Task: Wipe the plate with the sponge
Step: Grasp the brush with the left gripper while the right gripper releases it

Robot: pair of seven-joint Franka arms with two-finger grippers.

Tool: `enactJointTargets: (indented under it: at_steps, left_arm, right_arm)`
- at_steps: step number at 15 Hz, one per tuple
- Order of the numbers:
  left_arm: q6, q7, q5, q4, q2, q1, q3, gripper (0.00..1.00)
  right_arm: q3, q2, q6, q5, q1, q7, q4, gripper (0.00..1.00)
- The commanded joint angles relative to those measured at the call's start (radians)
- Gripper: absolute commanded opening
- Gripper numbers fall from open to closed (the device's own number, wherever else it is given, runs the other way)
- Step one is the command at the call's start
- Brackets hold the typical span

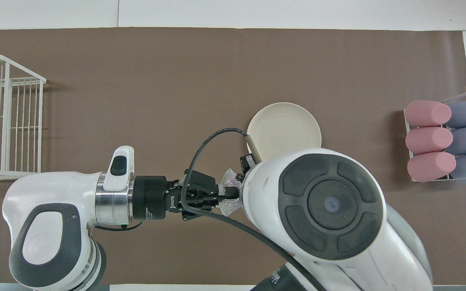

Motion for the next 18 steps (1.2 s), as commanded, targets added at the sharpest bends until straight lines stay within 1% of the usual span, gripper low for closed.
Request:
enactJointTargets:
  at_steps: [1, 2, 3, 4, 5, 7, 9, 10, 14, 16, 18]
  left_arm:
    - [-0.019, -0.023, -0.011, -0.020, -0.031, 0.014, 0.000, 0.00]
    - [-0.019, -0.023, -0.011, -0.020, -0.031, 0.014, 0.000, 0.00]
    - [-0.019, -0.023, -0.009, -0.020, -0.031, 0.014, 0.001, 0.00]
    - [-0.019, -0.024, -0.009, -0.020, -0.031, 0.014, 0.001, 0.00]
    - [-0.019, -0.030, -0.008, -0.020, -0.031, 0.014, 0.001, 0.00]
    - [-0.019, -0.036, -0.006, -0.020, -0.031, 0.014, 0.001, 0.00]
    - [-0.019, -0.041, -0.001, -0.020, -0.031, 0.016, 0.003, 0.00]
    - [-0.010, -0.041, 0.006, -0.020, -0.029, 0.016, 0.003, 0.00]
    - [0.000, -0.040, 0.182, -0.017, -0.020, 0.030, 0.001, 0.00]
    - [0.000, -0.065, 0.317, -0.017, -0.020, 0.033, 0.000, 0.00]
    - [0.000, -0.162, 0.429, -0.008, -0.009, 0.045, 0.000, 0.00]
  right_arm:
    - [0.007, 0.003, -0.003, -0.025, -0.013, 0.013, 0.005, 0.31]
    - [0.003, 0.001, -0.003, -0.025, -0.014, 0.012, 0.005, 0.52]
    - [0.001, -0.002, -0.007, -0.025, -0.014, 0.006, 0.005, 0.62]
    - [0.000, -0.003, -0.010, -0.025, -0.016, -0.025, 0.004, 0.64]
    - [-0.002, -0.005, -0.016, -0.025, -0.024, -0.099, 0.002, 0.67]
    - [-0.004, -0.014, -0.023, -0.025, -0.074, -0.314, 0.002, 0.77]
    - [-0.005, -0.022, -0.034, -0.025, -0.128, -0.497, 0.002, 1.00]
    - [-0.005, -0.025, -0.037, -0.025, -0.166, -0.599, 0.001, 1.00]
    - [-0.005, -0.026, -0.060, -0.024, -0.293, -1.023, 0.002, 1.00]
    - [-0.008, -0.026, -0.080, -0.024, -0.379, -1.245, 0.005, 1.00]
    - [-0.008, -0.023, -0.082, -0.024, -0.471, -1.487, 0.007, 1.00]
